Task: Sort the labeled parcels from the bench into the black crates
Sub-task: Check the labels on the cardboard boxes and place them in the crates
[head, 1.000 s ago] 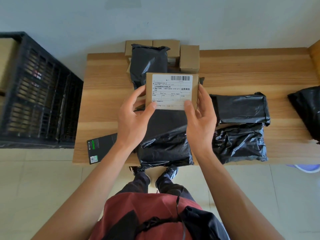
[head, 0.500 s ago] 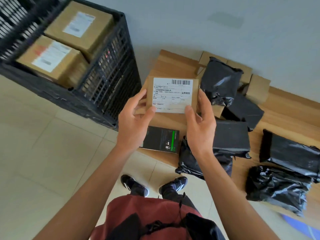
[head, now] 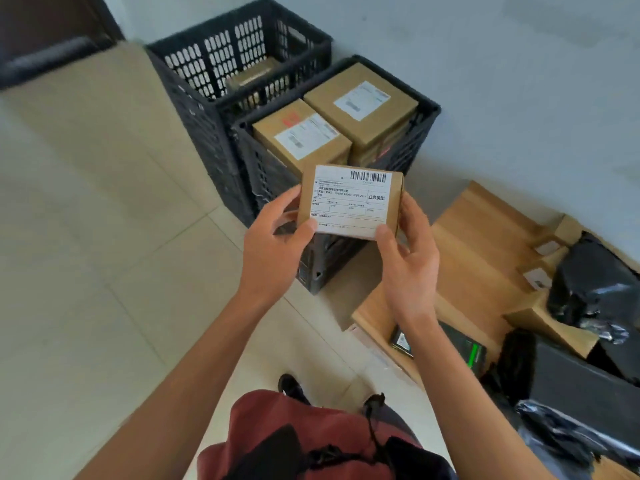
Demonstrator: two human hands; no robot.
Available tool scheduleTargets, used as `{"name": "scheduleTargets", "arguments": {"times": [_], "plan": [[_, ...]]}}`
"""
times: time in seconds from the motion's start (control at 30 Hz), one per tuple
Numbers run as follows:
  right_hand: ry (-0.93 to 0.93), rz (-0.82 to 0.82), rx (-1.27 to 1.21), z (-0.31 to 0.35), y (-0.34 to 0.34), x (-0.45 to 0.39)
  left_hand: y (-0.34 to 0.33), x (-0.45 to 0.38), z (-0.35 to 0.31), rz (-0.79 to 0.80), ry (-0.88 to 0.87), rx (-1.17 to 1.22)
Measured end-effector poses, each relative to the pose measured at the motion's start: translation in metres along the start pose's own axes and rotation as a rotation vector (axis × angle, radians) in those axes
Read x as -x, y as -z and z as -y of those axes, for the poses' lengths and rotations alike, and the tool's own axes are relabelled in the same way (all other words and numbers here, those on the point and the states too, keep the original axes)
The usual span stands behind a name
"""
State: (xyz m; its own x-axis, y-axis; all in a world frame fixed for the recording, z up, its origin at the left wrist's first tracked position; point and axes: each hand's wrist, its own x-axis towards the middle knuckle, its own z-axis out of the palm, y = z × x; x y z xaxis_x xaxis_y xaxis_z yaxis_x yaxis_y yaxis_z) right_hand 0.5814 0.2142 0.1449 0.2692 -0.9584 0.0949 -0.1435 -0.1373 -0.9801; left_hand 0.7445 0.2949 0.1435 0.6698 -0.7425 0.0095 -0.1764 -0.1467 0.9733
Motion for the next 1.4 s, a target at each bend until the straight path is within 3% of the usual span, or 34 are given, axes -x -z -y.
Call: {"name": "scheduleTargets", "arguments": {"times": [0.5,1.0,1.13,1.4], "plan": [[0.03,0.373,-0.053,0.019,-0.187,-0.066,0.141,-0.075,0.042,-0.34,0.046,-0.015],[0.052,0.496,-0.045,0.017,-0.317,-0.203,0.196,-0.244,0.06,-0.393,0.11,-0.066],[0.11,0.551,-0.02,0.018,-0.344,-0.225,0.216,-0.28,0.069,-0.307,0.101,-0.023],[0.109,0.483,0.057,0.032,-0.446,-0.269,0.282,-0.372,0.097,-0.263,0.071,-0.021]]}}
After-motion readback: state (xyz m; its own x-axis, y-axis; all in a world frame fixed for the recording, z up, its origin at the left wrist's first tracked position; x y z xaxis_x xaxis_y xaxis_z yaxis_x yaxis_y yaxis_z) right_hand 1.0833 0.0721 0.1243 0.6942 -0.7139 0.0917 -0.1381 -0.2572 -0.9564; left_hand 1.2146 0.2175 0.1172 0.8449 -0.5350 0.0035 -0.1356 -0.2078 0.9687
